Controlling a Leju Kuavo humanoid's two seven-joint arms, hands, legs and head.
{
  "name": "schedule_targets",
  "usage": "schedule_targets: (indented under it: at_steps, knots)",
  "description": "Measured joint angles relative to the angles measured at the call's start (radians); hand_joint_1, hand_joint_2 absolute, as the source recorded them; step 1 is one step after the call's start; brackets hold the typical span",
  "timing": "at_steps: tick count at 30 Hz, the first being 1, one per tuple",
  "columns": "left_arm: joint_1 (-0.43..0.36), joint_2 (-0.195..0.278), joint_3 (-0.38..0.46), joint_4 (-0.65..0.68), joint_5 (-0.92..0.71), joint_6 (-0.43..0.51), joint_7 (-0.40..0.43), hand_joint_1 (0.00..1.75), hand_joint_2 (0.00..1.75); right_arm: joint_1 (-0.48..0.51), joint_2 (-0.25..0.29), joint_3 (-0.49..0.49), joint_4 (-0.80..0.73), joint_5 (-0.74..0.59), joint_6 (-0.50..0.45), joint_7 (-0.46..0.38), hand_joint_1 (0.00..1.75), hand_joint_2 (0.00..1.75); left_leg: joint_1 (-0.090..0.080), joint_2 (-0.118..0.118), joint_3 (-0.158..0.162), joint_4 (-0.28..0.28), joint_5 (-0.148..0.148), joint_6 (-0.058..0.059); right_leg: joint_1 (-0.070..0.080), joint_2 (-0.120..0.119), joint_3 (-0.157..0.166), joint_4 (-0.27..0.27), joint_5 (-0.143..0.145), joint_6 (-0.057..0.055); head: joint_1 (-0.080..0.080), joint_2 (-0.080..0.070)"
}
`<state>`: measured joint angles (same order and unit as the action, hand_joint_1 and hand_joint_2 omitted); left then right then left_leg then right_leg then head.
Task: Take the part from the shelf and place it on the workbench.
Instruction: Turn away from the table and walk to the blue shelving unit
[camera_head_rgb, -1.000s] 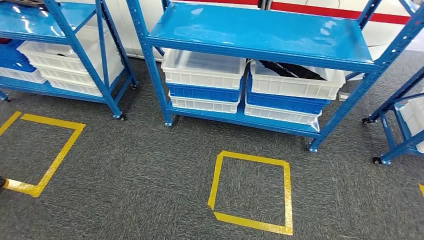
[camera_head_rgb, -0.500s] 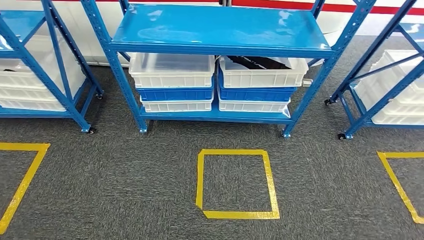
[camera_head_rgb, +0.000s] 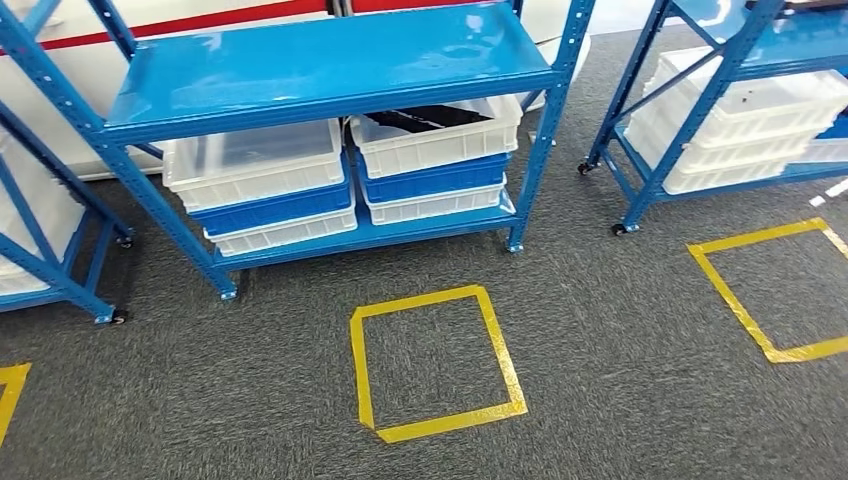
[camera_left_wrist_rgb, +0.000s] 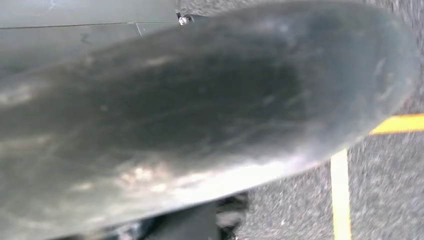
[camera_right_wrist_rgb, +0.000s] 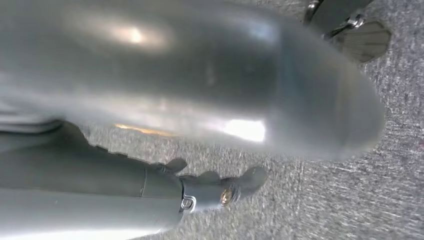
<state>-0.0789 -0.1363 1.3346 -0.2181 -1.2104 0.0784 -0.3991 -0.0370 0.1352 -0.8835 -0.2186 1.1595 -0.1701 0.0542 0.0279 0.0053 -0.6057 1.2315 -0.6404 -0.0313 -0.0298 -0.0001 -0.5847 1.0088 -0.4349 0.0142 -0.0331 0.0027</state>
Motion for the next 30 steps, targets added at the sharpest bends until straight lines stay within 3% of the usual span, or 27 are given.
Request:
schedule_targets:
  at_steps: [1,2,3,4,6,8,10,12,14,16,17,18,19,21,23,25,26,28,30]
  knots:
    - [0.002,0.0,0.0,0.0,-0.003,0.002,0.0,0.0,0.0,0.0,0.0,0.0,0.0,0.001,0.0,0.0,0.0,0.0,0.0,-0.006,-0.03,0.053,-0.015,0.001,0.002,0.016,0.001,0.0,-0.001,-0.001,0.0,0.0]
    - [0.003,0.0,-0.001,0.0,-0.006,0.004,0.0,0.0,0.0,0.001,0.001,0.0,0.0,0.002,0.0,0.0,0.0,0.0,0.0,-0.008,-0.046,0.073,-0.009,0.002,0.004,0.033,0.003,0.001,-0.001,-0.001,0.0,0.0]
    - [0.004,0.0,-0.001,0.0,-0.008,0.005,0.0,0.0,0.0,0.002,0.001,0.0,0.0,0.004,0.0,0.0,0.0,0.0,0.0,-0.01,-0.046,0.057,0.017,0.004,0.004,0.049,0.005,0.001,-0.001,-0.001,0.0,0.0]
    - [0.004,0.0,-0.002,0.0,-0.01,0.007,-0.001,0.0,0.0,0.003,0.001,-0.001,0.0,0.006,0.0,0.0,0.0,0.0,0.001,-0.015,-0.029,0.006,0.058,0.006,0.004,0.065,0.008,0.002,-0.002,-0.001,0.0,0.0]
    - [0.004,0.0,-0.002,0.0,-0.012,0.01,-0.002,0.0,0.0,0.002,0.001,-0.002,0.0,0.009,0.0,0.0,0.0,0.0,0.007,-0.062,0.017,-0.124,0.131,0.008,0.005,0.093,0.007,0.006,-0.005,0.004,0.0,0.0]
    - [0.004,0.0,-0.003,0.0,-0.013,0.011,-0.002,0.0,0.0,0.001,0.0,-0.002,0.0,0.011,0.001,0.001,0.0,0.0,0.007,-0.097,0.037,-0.188,0.154,0.011,0.006,0.115,-0.001,0.008,-0.005,0.015,0.0,0.0]
    - [0.002,-0.001,-0.005,0.0,-0.014,0.011,-0.005,0.0,0.0,0.004,-0.001,-0.003,0.0,0.013,0.001,0.003,0.0,0.0,0.002,-0.08,0.038,-0.194,0.156,0.022,0.003,0.134,-0.011,0.003,-0.001,0.03,0.0,0.0]
    - [0.001,-0.001,-0.008,0.0,-0.015,0.013,-0.008,0.0,0.0,0.007,-0.002,-0.004,0.0,0.017,0.001,0.005,0.0,0.0,0.001,-0.056,0.041,-0.202,0.162,0.04,0.005,0.103,-0.031,0.027,-0.011,0.036,0.002,0.0]
    - [0.002,-0.002,-0.012,0.0,-0.017,0.021,-0.009,0.0,0.0,0.004,-0.002,-0.004,0.0,0.02,0.001,0.007,0.0,0.0,0.0,-0.028,0.042,-0.207,0.164,0.052,0.009,0.043,-0.088,0.129,-0.055,0.03,0.005,0.0]
    - [0.003,-0.004,-0.015,0.0,-0.018,0.032,-0.009,0.0,0.0,0.001,-0.002,-0.004,0.0,0.023,0.0,0.007,0.0,0.0,-0.005,0.003,0.042,-0.207,0.162,0.057,0.009,0.017,-0.155,0.258,-0.101,0.027,0.006,0.0]
    - [0.003,-0.005,-0.016,0.0,-0.018,0.036,-0.01,0.0,0.0,0.002,-0.002,-0.004,0.0,0.025,0.0,0.007,0.0,0.0,-0.006,0.017,0.042,-0.207,0.161,0.058,0.008,0.012,-0.17,0.288,-0.107,0.03,0.006,0.0]
    - [0.003,-0.006,-0.017,0.0,-0.018,0.038,-0.01,0.0,0.0,0.003,-0.002,-0.004,0.0,0.026,-0.001,0.008,0.0,0.0,-0.007,0.03,0.043,-0.207,0.159,0.058,0.007,0.007,-0.163,0.276,-0.098,0.037,0.007,0.0]
    - [0.002,-0.007,-0.018,0.0,-0.018,0.04,-0.011,0.0,0.0,0.004,-0.003,-0.004,0.0,0.027,-0.002,0.008,0.0,0.0,-0.007,0.042,0.044,-0.207,0.158,0.056,0.007,-0.003,-0.133,0.222,-0.076,0.045,0.007,0.0]
    - [0.002,-0.01,-0.02,0.0,-0.018,0.041,-0.012,0.0,0.0,0.001,-0.005,-0.004,0.0,0.028,-0.002,0.008,0.0,0.0,-0.011,0.063,0.05,-0.206,0.152,0.048,0.011,-0.051,-0.049,0.078,-0.031,0.052,0.008,0.0]
    - [0.002,-0.011,-0.02,0.0,-0.018,0.042,-0.012,0.0,0.0,-0.003,-0.004,-0.004,0.0,0.028,-0.003,0.008,0.0,0.0,-0.018,0.083,0.058,-0.206,0.145,0.036,0.018,-0.079,-0.008,0.01,-0.011,0.041,0.008,0.0]
    - [0.001,-0.011,-0.02,0.0,-0.018,0.043,-0.013,0.0,0.0,-0.004,-0.003,-0.004,0.0,0.028,-0.003,0.008,0.0,0.0,-0.019,0.103,0.069,-0.211,0.14,0.025,0.021,-0.058,-0.01,0.006,-0.007,0.025,0.007,0.0]
    - [-0.001,-0.011,-0.021,0.0,-0.019,0.045,-0.014,0.0,0.0,-0.002,-0.003,-0.004,0.0,0.028,-0.003,0.008,0.0,0.0,-0.016,0.103,0.074,-0.21,0.137,0.019,0.017,-0.046,-0.008,0.004,-0.005,0.018,0.007,0.0]
    - [-0.002,-0.011,-0.021,0.0,-0.021,0.049,-0.014,0.0,0.0,0.001,-0.003,-0.004,0.0,0.029,-0.005,0.01,0.0,0.0,-0.011,0.064,0.063,-0.166,0.102,0.01,0.008,-0.026,0.0,-0.003,-0.001,0.003,0.003,0.0]
    - [0.0,-0.011,-0.022,0.0,-0.023,0.055,-0.015,0.0,0.0,0.0,-0.002,-0.004,0.0,0.035,-0.006,0.01,0.0,0.0,-0.008,0.01,0.007,-0.043,0.035,0.007,0.006,-0.009,0.002,-0.004,-0.001,-0.007,-0.001,0.0]
